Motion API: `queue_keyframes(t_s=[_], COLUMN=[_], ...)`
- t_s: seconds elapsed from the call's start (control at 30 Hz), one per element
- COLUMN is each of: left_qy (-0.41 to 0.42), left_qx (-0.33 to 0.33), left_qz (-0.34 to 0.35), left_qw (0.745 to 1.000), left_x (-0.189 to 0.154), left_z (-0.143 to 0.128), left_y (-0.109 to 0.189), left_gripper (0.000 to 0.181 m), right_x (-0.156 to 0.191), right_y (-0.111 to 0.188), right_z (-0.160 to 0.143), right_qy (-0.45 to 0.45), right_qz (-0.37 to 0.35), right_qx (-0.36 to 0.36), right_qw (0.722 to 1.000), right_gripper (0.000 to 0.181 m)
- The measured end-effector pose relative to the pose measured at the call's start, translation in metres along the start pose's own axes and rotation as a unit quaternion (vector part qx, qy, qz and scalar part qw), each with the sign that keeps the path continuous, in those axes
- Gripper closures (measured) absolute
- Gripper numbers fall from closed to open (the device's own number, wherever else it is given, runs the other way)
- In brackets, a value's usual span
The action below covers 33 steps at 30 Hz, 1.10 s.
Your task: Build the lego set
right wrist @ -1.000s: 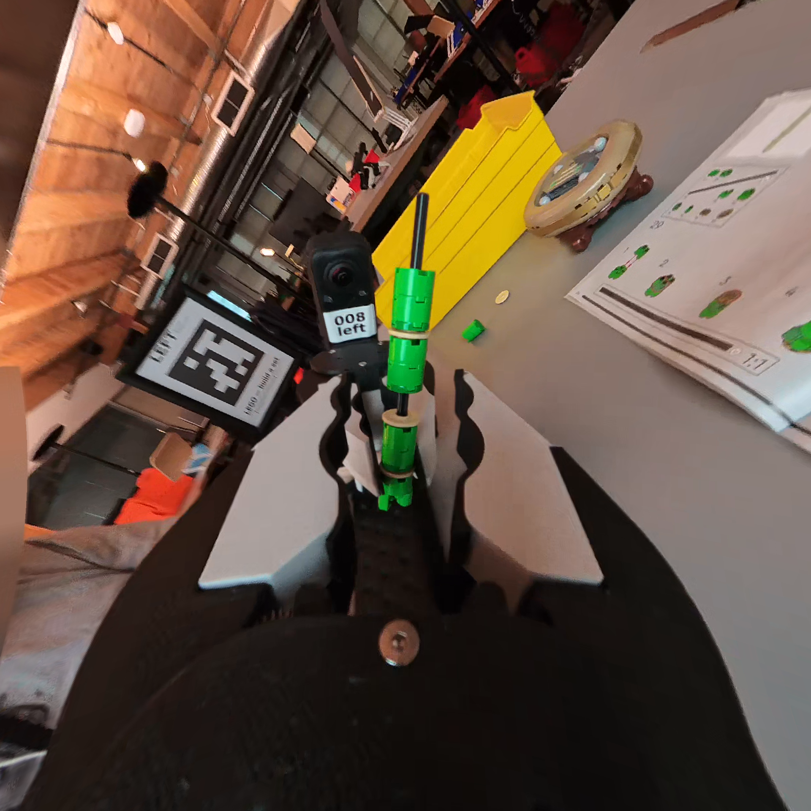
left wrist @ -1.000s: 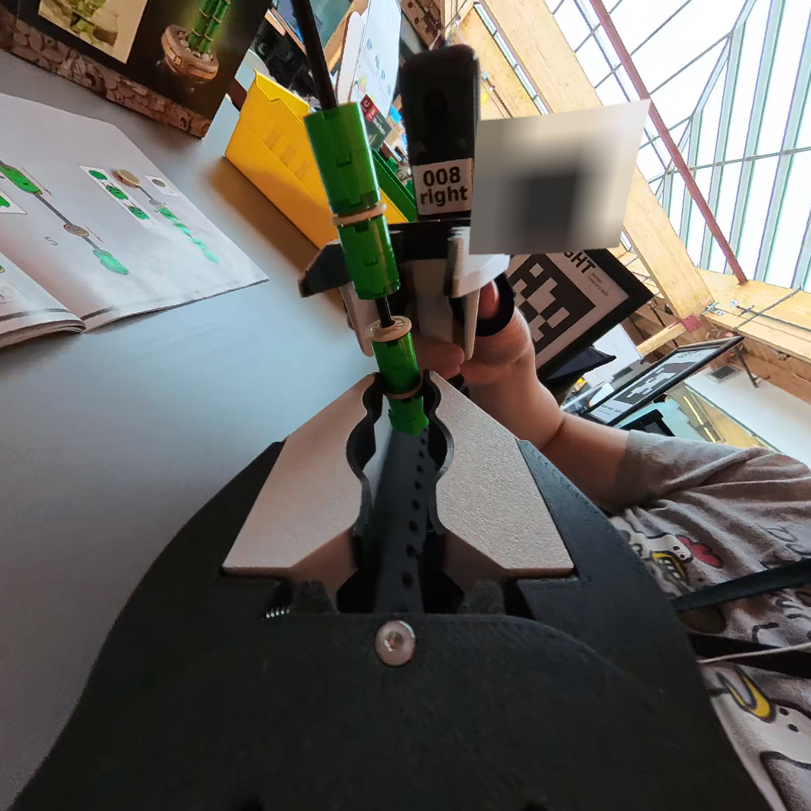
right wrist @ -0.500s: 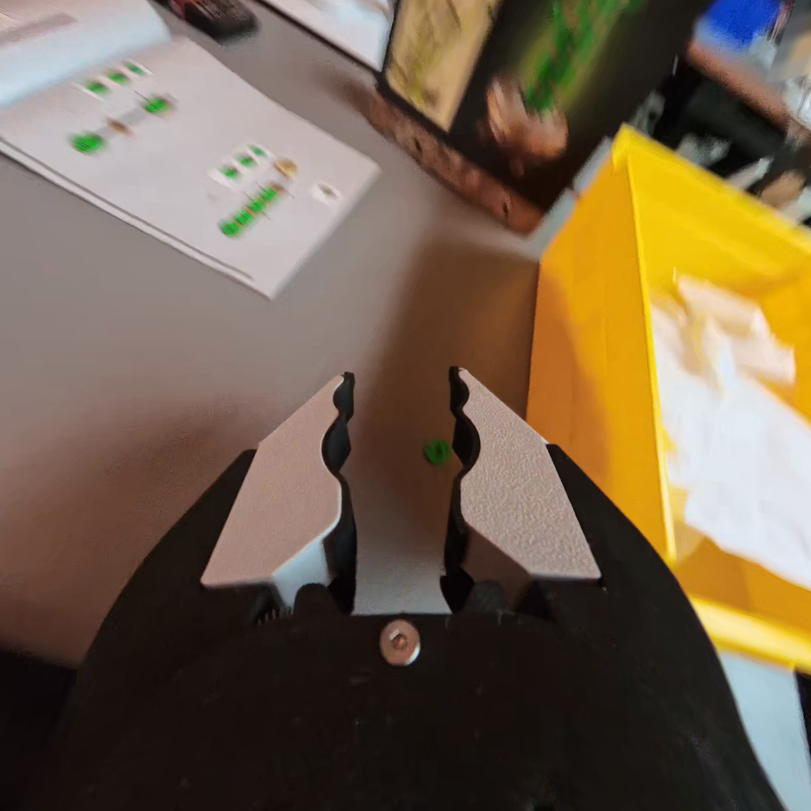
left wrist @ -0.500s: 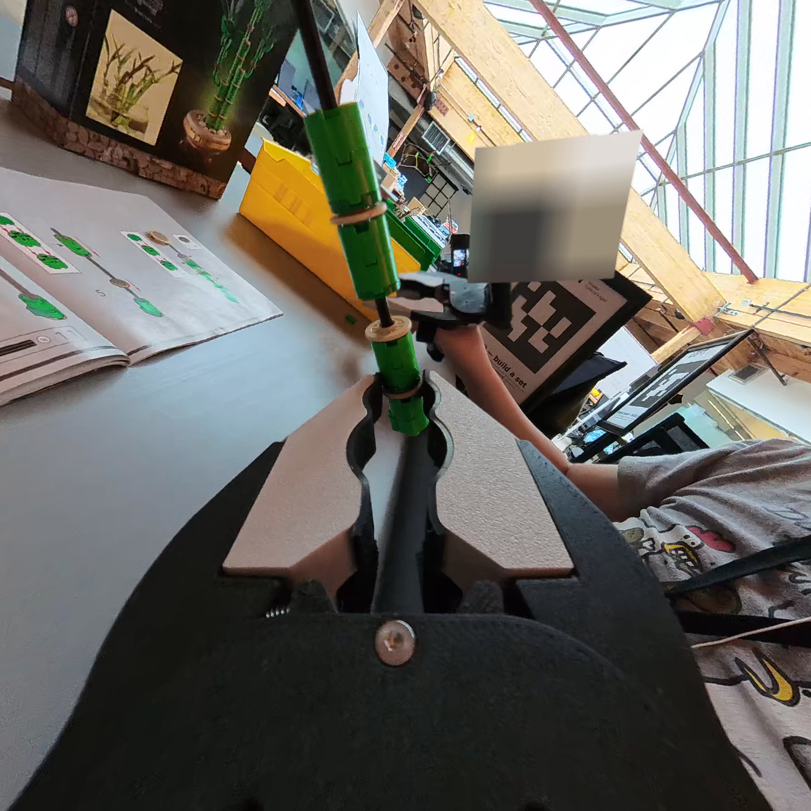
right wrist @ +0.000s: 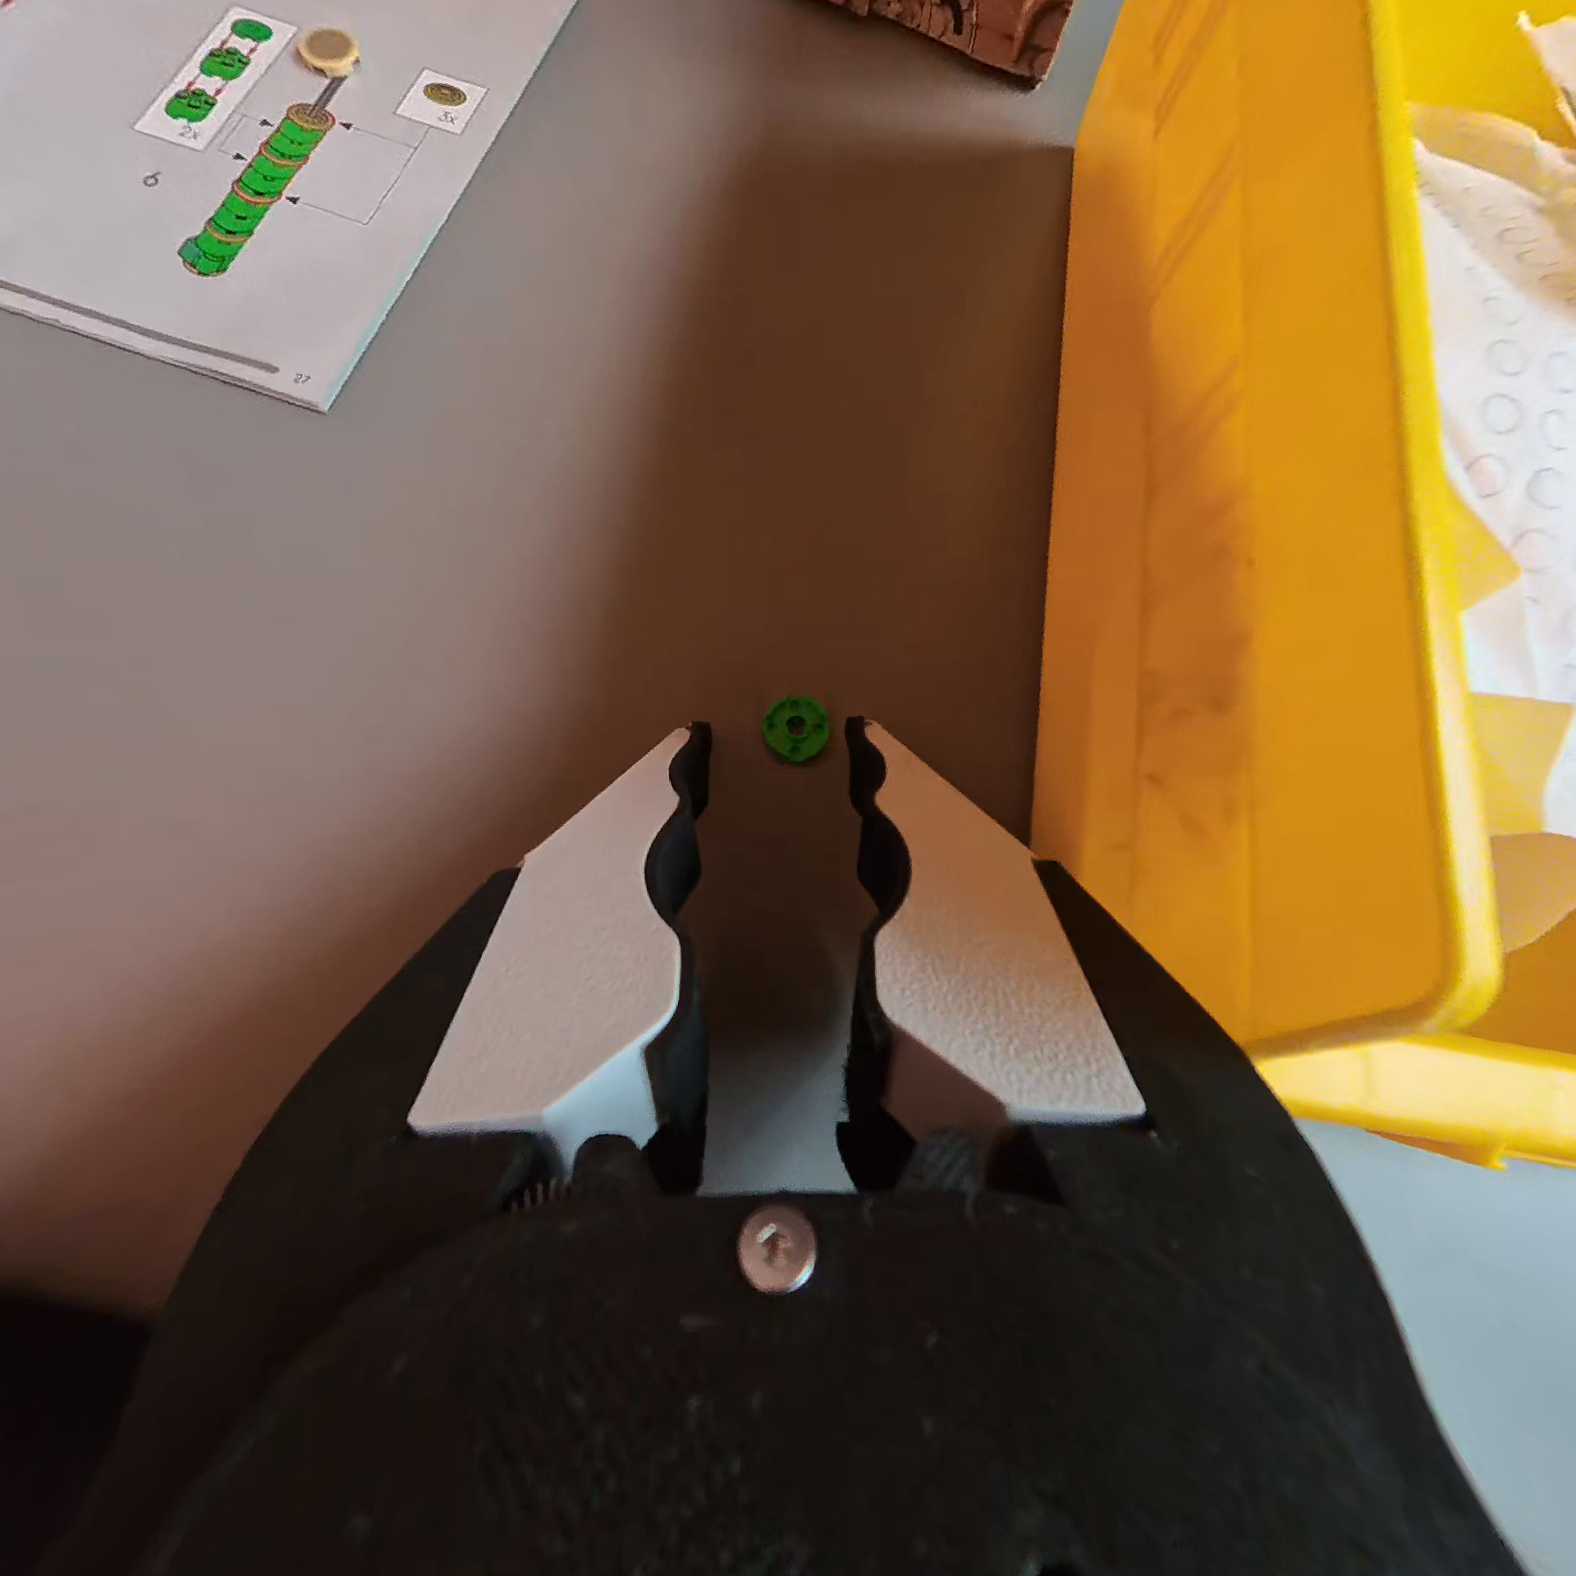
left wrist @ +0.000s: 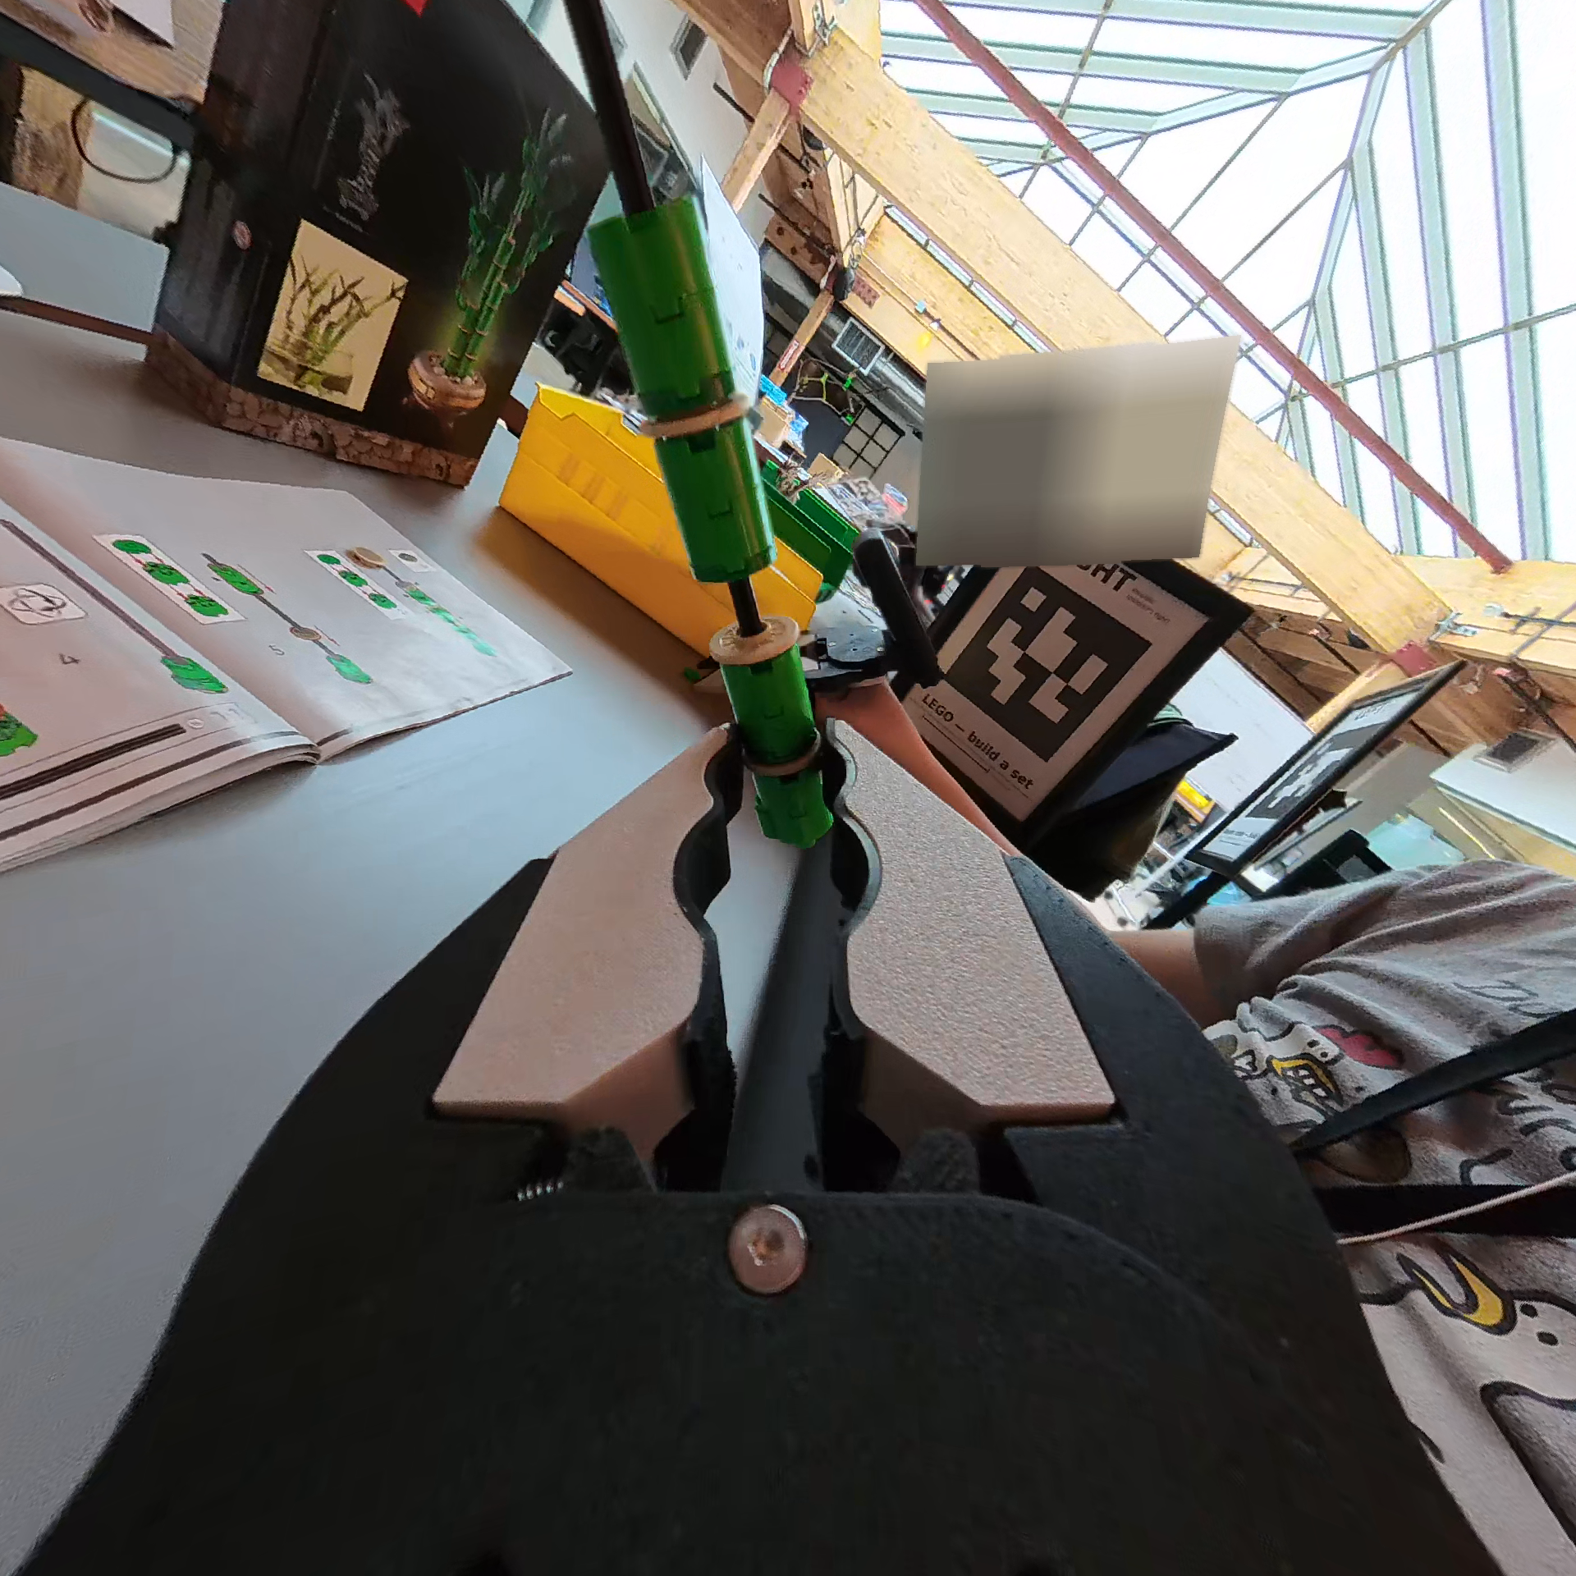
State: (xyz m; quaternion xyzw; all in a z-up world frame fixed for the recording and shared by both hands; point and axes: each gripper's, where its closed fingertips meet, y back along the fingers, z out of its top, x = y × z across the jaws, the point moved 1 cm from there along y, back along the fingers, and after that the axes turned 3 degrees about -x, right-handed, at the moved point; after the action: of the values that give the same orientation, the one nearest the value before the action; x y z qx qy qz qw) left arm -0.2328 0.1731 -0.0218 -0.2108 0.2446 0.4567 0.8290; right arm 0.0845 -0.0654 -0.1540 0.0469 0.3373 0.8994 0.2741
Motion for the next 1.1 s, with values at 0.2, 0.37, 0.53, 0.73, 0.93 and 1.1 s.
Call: queue_keyframes(t_s=[0.2, 0.37, 0.53, 0.73, 0.93, 1.1], left_qy=[-0.054, -0.114, -0.160, -0.155, -0.147, -0.139], left_qx=[-0.022, -0.041, -0.064, -0.078, -0.079, -0.081], left_qz=[0.050, 0.123, 0.198, 0.203, 0.188, 0.171], left_qw=[0.997, 0.985, 0.965, 0.964, 0.968, 0.972], left_x=[-0.013, -0.030, -0.045, -0.050, -0.045, -0.042], left_z=[0.027, 0.057, 0.077, 0.073, 0.067, 0.065], left_y=[0.045, 0.103, 0.153, 0.167, 0.159, 0.148], left_gripper=[0.167, 0.166, 0.166, 0.166, 0.166, 0.166], right_x=[0.007, 0.015, 0.030, 0.057, 0.103, 0.220], right_y=[-0.006, -0.006, 0.002, 0.021, 0.047, 0.046], right_z=[0.003, 0.006, 0.019, 0.038, 0.066, 0.093], right_qy=[-0.031, -0.053, -0.082, -0.100, -0.100, -0.018], right_qz=[0.033, 0.068, 0.120, 0.204, 0.296, 0.415], right_qx=[-0.003, -0.016, -0.054, -0.086, -0.139, -0.123], right_qw=[0.999, 0.996, 0.988, 0.970, 0.940, 0.901], right_gripper=[0.165, 0.169, 0.170, 0.170, 0.170, 0.170])
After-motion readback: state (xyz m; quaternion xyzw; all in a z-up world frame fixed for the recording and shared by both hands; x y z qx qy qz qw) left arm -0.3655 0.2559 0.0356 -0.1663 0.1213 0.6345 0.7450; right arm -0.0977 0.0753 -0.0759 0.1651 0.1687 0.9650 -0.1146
